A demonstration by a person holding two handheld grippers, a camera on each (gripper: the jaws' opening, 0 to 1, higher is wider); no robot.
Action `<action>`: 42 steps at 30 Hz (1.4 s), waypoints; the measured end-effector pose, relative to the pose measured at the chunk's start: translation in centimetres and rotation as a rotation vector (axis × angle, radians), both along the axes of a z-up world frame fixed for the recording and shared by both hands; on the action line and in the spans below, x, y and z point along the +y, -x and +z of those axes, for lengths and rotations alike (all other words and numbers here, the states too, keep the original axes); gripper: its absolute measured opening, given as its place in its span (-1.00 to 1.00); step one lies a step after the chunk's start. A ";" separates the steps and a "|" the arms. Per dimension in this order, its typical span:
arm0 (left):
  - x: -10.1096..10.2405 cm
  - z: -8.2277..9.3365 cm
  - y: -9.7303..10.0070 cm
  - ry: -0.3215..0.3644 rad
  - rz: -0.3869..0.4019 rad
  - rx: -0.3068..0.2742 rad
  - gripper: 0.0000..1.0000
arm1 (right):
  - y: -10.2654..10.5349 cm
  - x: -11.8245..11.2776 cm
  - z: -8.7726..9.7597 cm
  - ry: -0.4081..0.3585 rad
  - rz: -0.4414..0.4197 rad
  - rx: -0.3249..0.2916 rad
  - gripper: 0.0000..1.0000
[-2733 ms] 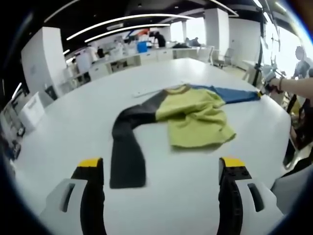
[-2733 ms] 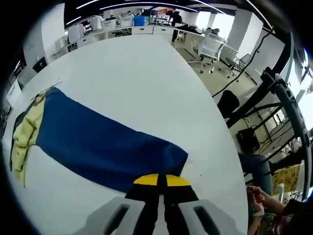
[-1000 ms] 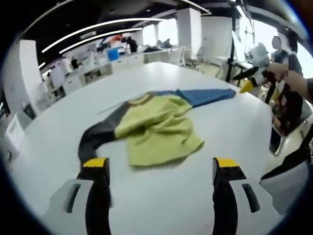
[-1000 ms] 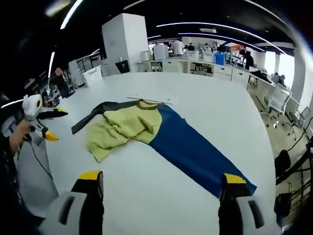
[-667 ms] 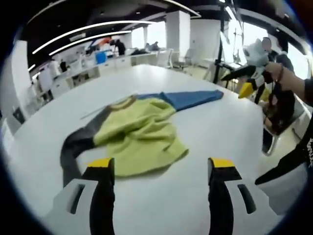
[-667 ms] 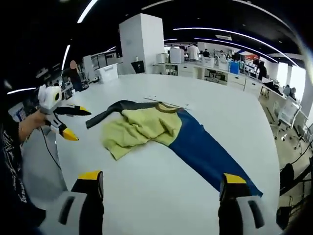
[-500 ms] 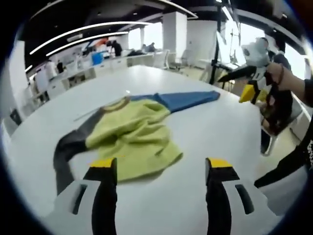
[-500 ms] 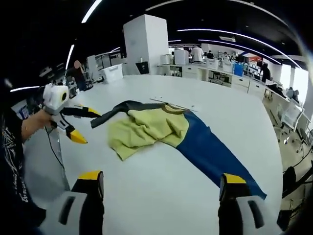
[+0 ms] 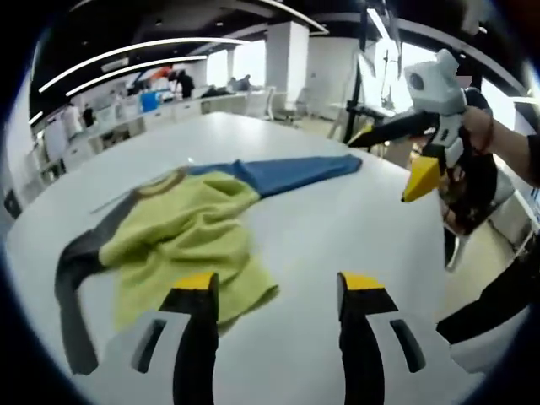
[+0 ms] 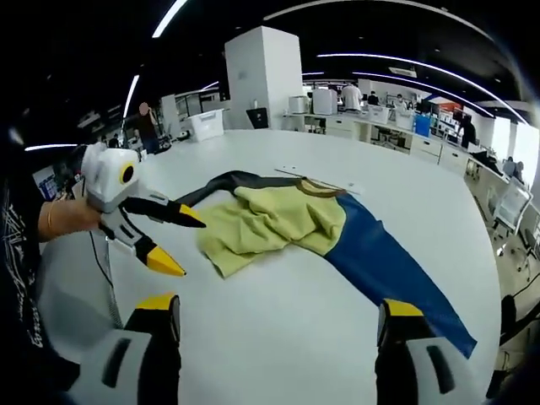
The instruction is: Fold the garment on the visible template until the final outline fits inside the template.
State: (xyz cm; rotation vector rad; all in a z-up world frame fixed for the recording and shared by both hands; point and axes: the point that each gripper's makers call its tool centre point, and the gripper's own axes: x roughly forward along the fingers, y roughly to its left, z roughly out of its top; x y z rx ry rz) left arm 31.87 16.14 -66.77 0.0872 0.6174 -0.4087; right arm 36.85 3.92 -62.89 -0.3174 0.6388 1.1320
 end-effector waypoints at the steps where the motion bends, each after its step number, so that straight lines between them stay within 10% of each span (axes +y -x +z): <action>1: 0.0 -0.4 -0.1 -0.018 -0.001 0.008 0.02 | 0.1 0.1 0.0 -0.001 0.005 -0.002 0.96; 12: 0.7 -3.7 -1.6 -0.055 0.070 0.039 -0.23 | 0.6 -0.1 0.0 -0.006 0.011 -0.015 0.95; 42: 0.8 -5.6 -3.3 -0.086 0.065 0.072 -0.89 | 1.4 -0.2 -0.5 -0.004 0.017 0.007 0.92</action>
